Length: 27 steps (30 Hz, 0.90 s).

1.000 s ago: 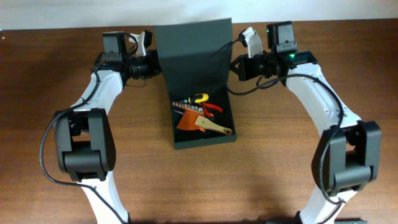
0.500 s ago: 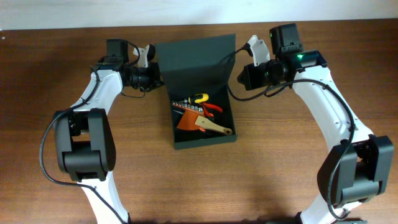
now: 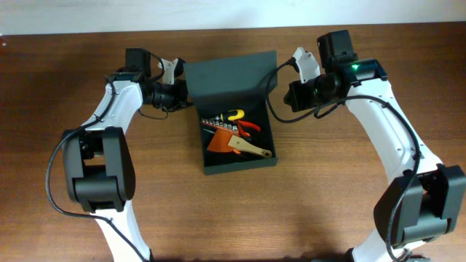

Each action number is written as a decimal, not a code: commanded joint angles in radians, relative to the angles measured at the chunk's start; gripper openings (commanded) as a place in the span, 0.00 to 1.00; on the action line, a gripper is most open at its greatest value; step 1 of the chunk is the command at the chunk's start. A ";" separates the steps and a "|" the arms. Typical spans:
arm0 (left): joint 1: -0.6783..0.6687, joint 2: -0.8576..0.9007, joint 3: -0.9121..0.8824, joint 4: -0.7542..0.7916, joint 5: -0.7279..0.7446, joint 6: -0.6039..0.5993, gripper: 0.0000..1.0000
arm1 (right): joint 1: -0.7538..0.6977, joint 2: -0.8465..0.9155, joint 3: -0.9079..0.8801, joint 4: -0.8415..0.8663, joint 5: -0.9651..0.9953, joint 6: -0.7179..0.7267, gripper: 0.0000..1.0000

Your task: Pack container

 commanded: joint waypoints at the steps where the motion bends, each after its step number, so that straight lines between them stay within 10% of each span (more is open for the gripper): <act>1: -0.003 -0.045 0.020 -0.019 -0.004 0.069 0.02 | 0.009 -0.058 0.019 -0.001 0.049 -0.011 0.04; 15: -0.003 -0.129 0.020 -0.048 -0.045 0.083 0.02 | 0.009 -0.407 0.019 -0.102 0.092 -0.012 0.05; 17: -0.003 -0.149 0.020 -0.048 -0.048 0.083 0.05 | 0.009 -0.446 0.019 -0.122 0.117 -0.012 0.19; 19: -0.003 -0.173 0.020 -0.048 -0.053 0.082 0.35 | 0.009 -0.475 0.019 -0.136 0.138 -0.011 0.62; 20: -0.003 -0.187 0.020 -0.048 -0.053 0.082 0.58 | 0.009 -0.489 0.019 -0.139 0.146 -0.011 0.99; 22: -0.003 -0.217 0.020 -0.049 -0.053 0.082 0.99 | 0.009 -0.503 0.019 -0.138 0.160 -0.011 0.99; 27: -0.003 -0.311 0.020 -0.071 -0.060 0.082 0.99 | 0.009 -0.509 0.019 -0.175 0.158 -0.008 0.99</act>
